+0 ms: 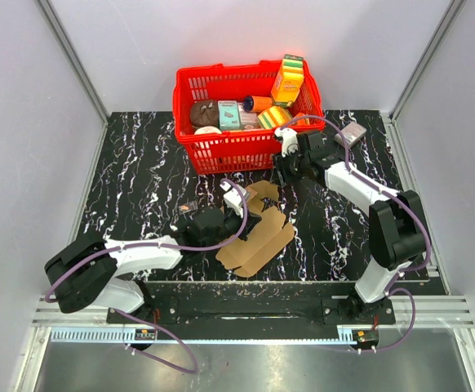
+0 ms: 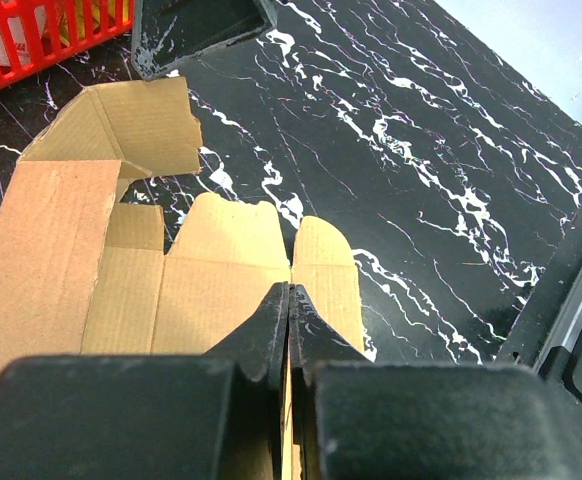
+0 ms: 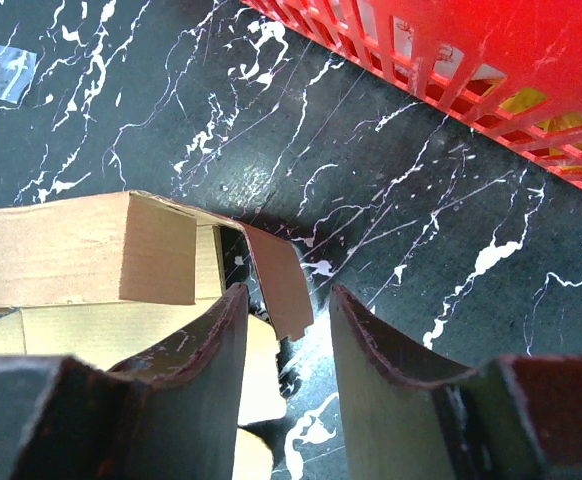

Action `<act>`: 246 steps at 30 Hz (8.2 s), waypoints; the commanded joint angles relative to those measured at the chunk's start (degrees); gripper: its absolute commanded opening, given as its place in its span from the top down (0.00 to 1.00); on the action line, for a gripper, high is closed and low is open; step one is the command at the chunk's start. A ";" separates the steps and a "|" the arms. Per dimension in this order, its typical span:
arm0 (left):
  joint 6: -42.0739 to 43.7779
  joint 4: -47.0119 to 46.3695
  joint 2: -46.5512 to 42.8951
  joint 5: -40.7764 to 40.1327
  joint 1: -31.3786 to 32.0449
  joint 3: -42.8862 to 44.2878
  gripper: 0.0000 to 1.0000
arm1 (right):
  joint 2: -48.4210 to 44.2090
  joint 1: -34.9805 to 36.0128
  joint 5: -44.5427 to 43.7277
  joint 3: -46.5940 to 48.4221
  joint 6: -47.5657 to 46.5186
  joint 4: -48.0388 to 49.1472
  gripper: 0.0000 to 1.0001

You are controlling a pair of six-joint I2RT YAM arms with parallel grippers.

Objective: Fold the paper box

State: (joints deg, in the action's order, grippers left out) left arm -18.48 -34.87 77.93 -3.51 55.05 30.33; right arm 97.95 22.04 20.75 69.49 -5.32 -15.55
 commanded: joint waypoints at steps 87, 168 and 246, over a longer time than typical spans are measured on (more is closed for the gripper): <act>8.20 -2.74 32.46 -2.56 1.03 19.15 1.00 | -7.25 0.55 3.15 -11.13 1.98 14.23 1.00; 10.13 -0.90 4.06 -8.27 -7.76 4.22 1.00 | -15.68 7.31 -2.91 -22.56 2.77 12.12 1.00; 6.62 -3.62 6.09 -1.06 -8.90 1.58 1.00 | -20.95 10.48 0.72 -27.21 7.25 26.45 0.34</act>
State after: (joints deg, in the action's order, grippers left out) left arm -11.03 -36.10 84.29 -5.78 46.28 31.79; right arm 82.17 32.25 29.32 43.79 2.98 9.21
